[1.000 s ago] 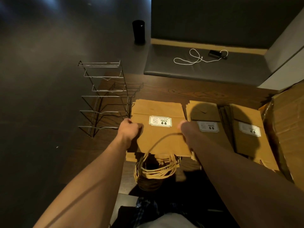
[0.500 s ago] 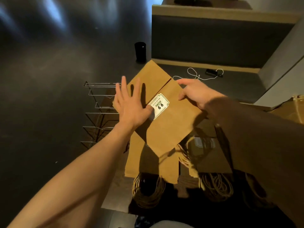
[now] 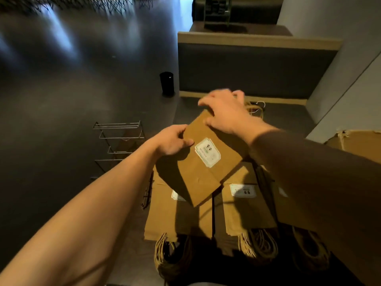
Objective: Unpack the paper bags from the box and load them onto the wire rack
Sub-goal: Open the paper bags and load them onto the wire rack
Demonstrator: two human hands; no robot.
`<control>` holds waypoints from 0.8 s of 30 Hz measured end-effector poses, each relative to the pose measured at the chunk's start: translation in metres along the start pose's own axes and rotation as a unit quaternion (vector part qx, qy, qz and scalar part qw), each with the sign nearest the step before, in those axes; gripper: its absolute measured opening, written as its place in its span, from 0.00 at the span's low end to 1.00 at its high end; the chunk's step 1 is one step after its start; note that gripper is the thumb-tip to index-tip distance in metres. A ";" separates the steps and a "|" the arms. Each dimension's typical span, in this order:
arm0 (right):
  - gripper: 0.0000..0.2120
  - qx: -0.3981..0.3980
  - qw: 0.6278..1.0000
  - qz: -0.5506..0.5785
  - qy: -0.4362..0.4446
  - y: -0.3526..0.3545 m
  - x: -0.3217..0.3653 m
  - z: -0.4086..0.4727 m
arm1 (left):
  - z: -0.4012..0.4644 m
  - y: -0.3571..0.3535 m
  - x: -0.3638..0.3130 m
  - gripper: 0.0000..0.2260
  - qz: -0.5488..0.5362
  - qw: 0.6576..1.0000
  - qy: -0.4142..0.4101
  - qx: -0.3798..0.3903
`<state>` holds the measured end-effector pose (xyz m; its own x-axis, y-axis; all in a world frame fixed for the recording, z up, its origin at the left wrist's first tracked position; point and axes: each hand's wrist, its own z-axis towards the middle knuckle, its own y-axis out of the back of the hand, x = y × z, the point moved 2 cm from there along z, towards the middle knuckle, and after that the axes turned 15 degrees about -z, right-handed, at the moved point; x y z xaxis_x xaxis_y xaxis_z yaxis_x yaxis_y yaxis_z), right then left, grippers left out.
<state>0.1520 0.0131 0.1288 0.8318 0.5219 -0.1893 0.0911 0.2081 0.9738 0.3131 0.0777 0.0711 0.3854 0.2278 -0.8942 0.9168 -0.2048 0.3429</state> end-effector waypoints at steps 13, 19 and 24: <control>0.16 0.061 0.588 0.737 -0.327 -0.079 -0.005 -0.030 | -0.026 0.027 0.034 0.17 -0.372 0.895 -0.049 -0.240; 0.23 0.046 0.531 0.788 -0.307 -0.061 0.023 -0.005 | -0.036 0.067 0.052 0.13 -0.414 0.852 -0.085 -0.310; 0.09 0.007 0.575 0.772 -0.271 -0.034 0.057 0.038 | -0.030 0.126 0.050 0.15 -0.330 0.842 -0.138 -0.404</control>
<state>0.2170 0.0040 0.0898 -0.0245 -0.2590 0.9656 -0.9839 -0.1649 -0.0692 0.4516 0.0918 0.0780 -0.1729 -0.2152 -0.9611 0.7365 0.6197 -0.2712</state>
